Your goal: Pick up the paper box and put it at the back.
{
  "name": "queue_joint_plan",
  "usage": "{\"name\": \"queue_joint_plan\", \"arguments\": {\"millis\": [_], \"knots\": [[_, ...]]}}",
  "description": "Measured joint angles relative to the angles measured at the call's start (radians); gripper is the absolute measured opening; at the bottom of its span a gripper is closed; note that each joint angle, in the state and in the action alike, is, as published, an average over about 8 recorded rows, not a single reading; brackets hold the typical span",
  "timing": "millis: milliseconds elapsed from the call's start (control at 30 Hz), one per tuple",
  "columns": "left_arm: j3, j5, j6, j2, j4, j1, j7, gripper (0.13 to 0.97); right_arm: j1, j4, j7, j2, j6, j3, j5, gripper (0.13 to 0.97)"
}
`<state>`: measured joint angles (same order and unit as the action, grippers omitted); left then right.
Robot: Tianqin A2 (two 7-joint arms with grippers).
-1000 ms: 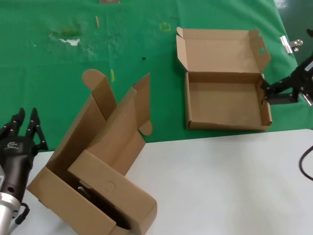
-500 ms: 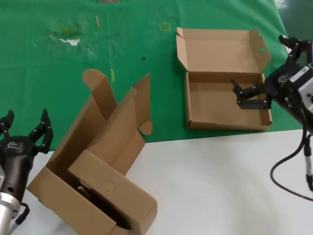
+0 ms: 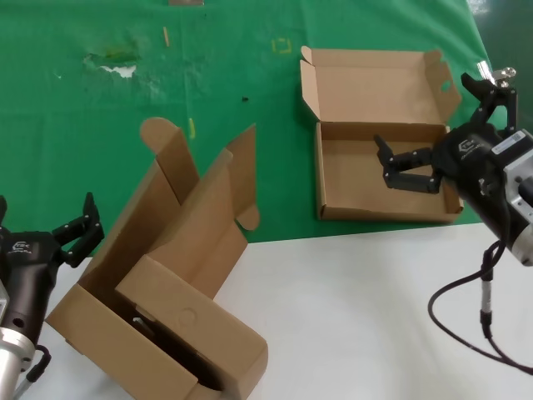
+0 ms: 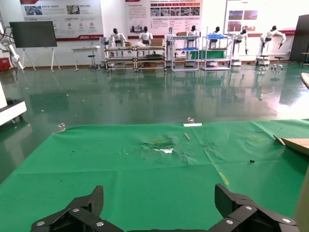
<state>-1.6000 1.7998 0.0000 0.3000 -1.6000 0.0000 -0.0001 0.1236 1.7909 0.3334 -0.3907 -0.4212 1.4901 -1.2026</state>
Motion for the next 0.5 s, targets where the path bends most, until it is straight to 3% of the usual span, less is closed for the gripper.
{"name": "queue_joint_plan", "arguments": {"millis": [367, 500], "knots": [[0.0, 0.0, 0.0, 0.0, 0.0, 0.0, 0.0, 0.884, -0.041, -0.063, -0.109, 0.03, 0.139, 0.036, -0.196, 0.966], [0.0, 0.0, 0.0, 0.0, 0.0, 0.0, 0.0, 0.911, -0.055, -0.086, -0.149, 0.041, 0.189, 0.049, -0.268, 0.966]]}}
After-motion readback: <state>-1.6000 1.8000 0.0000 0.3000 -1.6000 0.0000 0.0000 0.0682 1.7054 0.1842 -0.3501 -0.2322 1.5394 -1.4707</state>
